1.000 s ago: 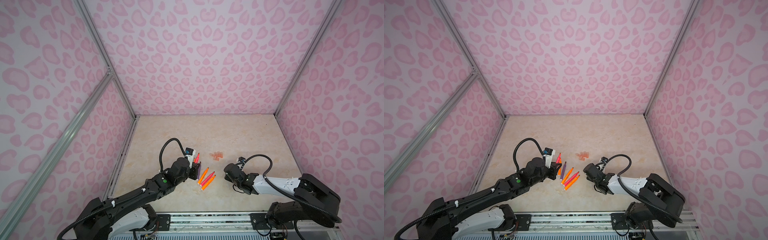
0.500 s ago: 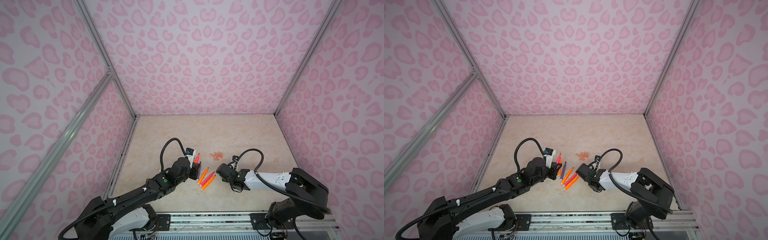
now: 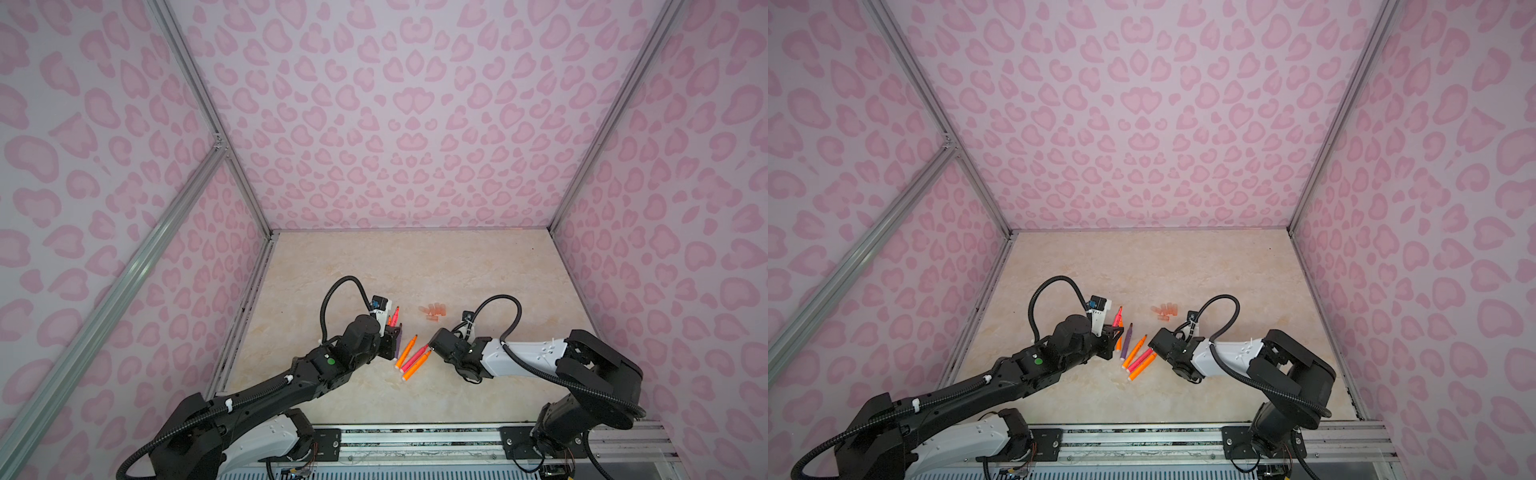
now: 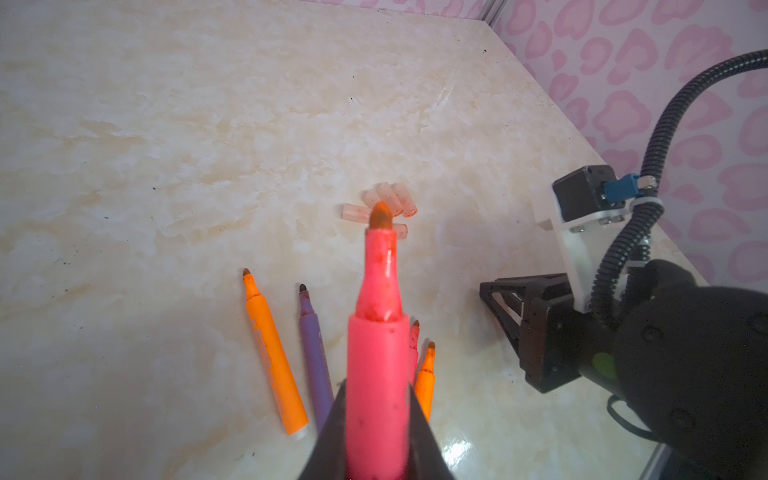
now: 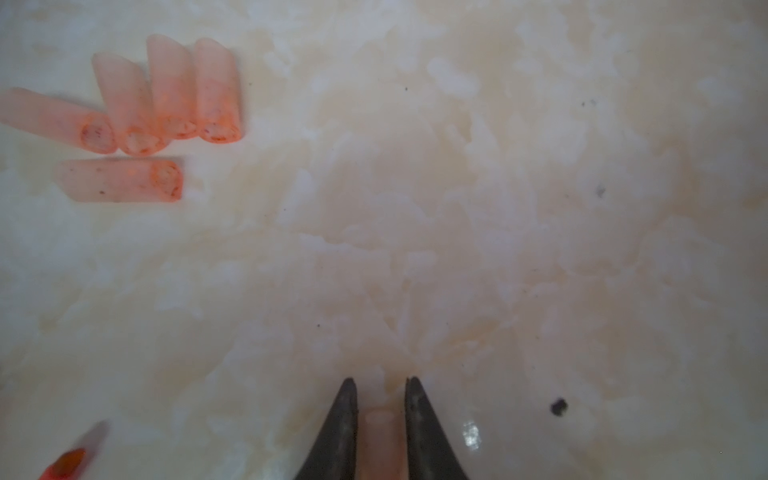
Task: Insert the pens into the pen caps
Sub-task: 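Lower the right gripper onto a single pink cap lying apart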
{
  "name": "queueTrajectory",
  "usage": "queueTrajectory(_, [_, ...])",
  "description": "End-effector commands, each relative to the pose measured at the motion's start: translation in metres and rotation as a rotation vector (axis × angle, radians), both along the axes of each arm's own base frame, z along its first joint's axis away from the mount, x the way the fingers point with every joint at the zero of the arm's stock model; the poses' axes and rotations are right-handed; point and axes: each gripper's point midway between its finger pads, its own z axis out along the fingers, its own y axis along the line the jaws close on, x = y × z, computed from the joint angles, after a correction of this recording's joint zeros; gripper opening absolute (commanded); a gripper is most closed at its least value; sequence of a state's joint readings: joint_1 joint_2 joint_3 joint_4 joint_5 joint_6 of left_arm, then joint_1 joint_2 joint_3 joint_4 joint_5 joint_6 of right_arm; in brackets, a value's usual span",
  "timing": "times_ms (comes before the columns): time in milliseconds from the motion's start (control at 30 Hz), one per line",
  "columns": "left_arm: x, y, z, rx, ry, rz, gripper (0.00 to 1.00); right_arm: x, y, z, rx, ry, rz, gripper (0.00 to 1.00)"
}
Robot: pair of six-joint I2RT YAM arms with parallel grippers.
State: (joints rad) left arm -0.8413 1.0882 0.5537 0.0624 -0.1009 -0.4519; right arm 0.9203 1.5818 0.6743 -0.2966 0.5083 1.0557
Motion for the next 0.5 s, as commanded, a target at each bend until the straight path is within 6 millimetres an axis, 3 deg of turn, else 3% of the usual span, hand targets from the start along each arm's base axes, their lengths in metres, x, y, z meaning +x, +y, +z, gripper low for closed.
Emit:
queueTrajectory(0, [0.003,-0.005,0.012,-0.038,-0.028,-0.006,0.03,-0.011,-0.008,-0.007,-0.024,0.048,0.006,0.21])
queueTrajectory(467, [0.003,-0.006,0.016,-0.047,-0.031,-0.008,0.03,-0.018,0.0,0.003,0.037,0.048,0.052,0.33])
